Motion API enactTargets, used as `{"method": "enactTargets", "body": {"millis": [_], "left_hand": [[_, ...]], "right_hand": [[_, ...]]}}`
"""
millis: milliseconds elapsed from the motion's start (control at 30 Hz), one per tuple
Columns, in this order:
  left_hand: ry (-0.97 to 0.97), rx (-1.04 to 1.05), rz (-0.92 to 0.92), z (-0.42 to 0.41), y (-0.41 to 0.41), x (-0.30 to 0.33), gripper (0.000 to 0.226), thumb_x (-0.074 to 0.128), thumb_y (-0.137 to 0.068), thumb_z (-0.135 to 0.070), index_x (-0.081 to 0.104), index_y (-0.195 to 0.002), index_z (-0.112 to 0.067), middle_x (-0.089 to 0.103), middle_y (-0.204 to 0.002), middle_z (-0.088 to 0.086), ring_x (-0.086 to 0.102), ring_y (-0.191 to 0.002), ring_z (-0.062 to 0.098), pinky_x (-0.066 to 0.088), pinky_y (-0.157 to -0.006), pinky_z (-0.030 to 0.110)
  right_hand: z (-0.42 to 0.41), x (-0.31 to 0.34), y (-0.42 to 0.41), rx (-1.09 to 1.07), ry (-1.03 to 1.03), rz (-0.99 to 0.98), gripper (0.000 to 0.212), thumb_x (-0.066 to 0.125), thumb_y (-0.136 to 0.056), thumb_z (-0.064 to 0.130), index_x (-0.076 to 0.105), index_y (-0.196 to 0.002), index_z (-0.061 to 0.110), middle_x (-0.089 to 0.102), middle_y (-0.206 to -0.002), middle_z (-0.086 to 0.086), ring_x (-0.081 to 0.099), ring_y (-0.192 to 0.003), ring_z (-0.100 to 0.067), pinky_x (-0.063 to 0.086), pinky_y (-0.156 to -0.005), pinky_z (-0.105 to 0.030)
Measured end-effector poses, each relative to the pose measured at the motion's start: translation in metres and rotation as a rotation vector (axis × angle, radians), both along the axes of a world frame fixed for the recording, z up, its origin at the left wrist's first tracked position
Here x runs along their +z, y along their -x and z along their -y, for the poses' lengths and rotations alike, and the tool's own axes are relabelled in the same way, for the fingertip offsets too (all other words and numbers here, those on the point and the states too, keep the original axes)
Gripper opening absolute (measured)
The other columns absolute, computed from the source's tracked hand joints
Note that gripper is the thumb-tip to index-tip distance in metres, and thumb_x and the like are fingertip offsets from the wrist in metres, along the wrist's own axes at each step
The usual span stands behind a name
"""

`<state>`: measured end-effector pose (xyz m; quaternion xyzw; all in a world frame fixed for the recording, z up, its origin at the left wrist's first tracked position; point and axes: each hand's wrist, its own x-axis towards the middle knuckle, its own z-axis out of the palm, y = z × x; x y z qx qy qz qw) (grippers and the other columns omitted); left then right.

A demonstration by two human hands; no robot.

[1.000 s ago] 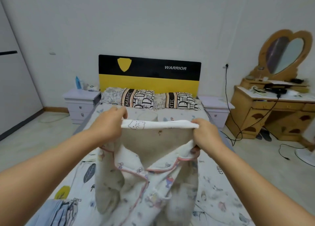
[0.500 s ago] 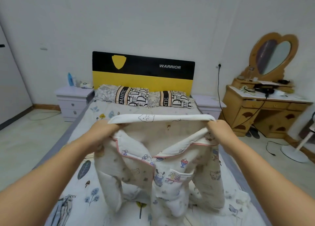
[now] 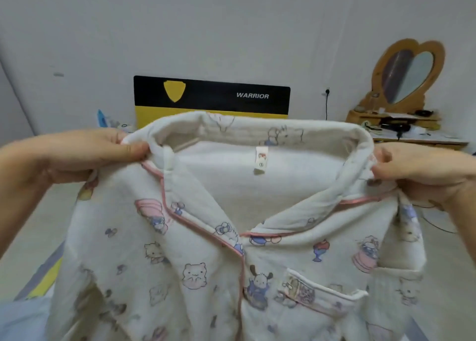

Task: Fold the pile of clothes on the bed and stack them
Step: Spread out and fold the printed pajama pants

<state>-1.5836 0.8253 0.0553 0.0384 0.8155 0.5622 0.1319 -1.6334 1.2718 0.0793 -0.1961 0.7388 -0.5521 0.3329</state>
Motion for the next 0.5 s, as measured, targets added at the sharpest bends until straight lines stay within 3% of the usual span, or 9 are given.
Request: {"method": "enactTargets", "body": {"millis": [67,100,200,300,367,400,433,500], "left_hand": [[0.025,0.037,-0.022,-0.004,0.006,-0.003,0.076,0.083,-0.026,-0.069,0.076,-0.075,-0.012,0.074,-0.082,0.014,0.072,-0.069,0.025,0.055,-0.051,0.027],[0.046,0.063,-0.020,-0.006,0.010,-0.010,0.072,0.080,-0.032,-0.071,0.075,-0.076,-0.015,0.074,-0.083,0.012,0.072,-0.070,0.025,0.055,-0.052,0.026],[0.198,0.201,-0.037,-0.017,0.029,-0.053,0.036,0.067,-0.066,-0.056,0.073,-0.070,-0.021,0.074,-0.074,0.002,0.071,-0.063,0.017,0.051,-0.047,0.022],[0.366,0.276,-0.035,-0.019,0.053,-0.123,0.022,0.067,-0.082,-0.038,0.068,-0.072,-0.018,0.068,-0.058,-0.005,0.063,-0.051,0.012,0.043,-0.044,0.020],[0.409,0.259,0.035,-0.017,0.064,-0.175,0.025,0.071,-0.079,-0.039,0.067,-0.074,-0.015,0.066,-0.060,-0.001,0.059,-0.051,0.015,0.042,-0.046,0.021],[0.411,0.248,0.084,-0.017,0.068,-0.200,0.026,0.073,-0.076,-0.039,0.067,-0.072,-0.015,0.067,-0.063,0.001,0.060,-0.055,0.016,0.042,-0.050,0.022],[0.409,0.243,0.127,-0.017,0.071,-0.224,0.026,0.074,-0.075,-0.039,0.066,-0.070,-0.015,0.068,-0.063,0.000,0.061,-0.056,0.014,0.042,-0.052,0.020],[0.415,0.209,0.196,-0.017,0.078,-0.266,0.028,0.076,-0.073,-0.035,0.058,-0.061,-0.017,0.062,-0.051,-0.008,0.056,-0.047,0.001,0.039,-0.045,0.014]], "right_hand": [[0.000,-0.004,0.012,0.014,0.033,-0.009,0.034,0.076,-0.064,0.001,0.065,-0.094,-0.010,0.067,-0.094,-0.029,0.068,-0.079,-0.035,0.058,-0.065,-0.038],[0.002,-0.011,0.018,-0.009,0.030,0.003,0.023,0.068,-0.070,-0.004,0.066,-0.093,-0.008,0.068,-0.093,-0.027,0.069,-0.078,-0.034,0.058,-0.065,-0.037],[0.012,-0.054,0.039,-0.132,-0.063,0.051,0.029,0.063,-0.077,0.005,0.064,-0.104,-0.008,0.066,-0.103,-0.027,0.068,-0.085,-0.033,0.058,-0.072,-0.038],[0.028,-0.120,0.055,-0.256,-0.242,0.018,0.026,0.064,-0.082,0.014,0.065,-0.101,-0.004,0.069,-0.100,-0.024,0.066,-0.086,-0.031,0.053,-0.082,-0.042],[0.037,-0.169,0.062,-0.289,-0.393,-0.050,0.014,0.065,-0.086,0.018,0.069,-0.082,0.005,0.071,-0.077,-0.013,0.062,-0.067,-0.018,0.049,-0.066,-0.027],[0.040,-0.194,0.065,-0.299,-0.457,-0.064,0.018,0.065,-0.087,0.020,0.067,-0.071,0.011,0.067,-0.060,-0.003,0.056,-0.053,-0.009,0.043,-0.054,-0.018],[0.043,-0.219,0.068,-0.310,-0.494,-0.059,0.024,0.065,-0.087,0.020,0.065,-0.063,0.015,0.060,-0.048,0.006,0.050,-0.042,-0.004,0.036,-0.044,-0.014],[0.046,-0.267,0.075,-0.335,-0.538,-0.061,0.030,0.065,-0.087,0.018,0.062,-0.057,0.016,0.054,-0.042,0.010,0.047,-0.039,-0.001,0.033,-0.041,-0.014]]}}
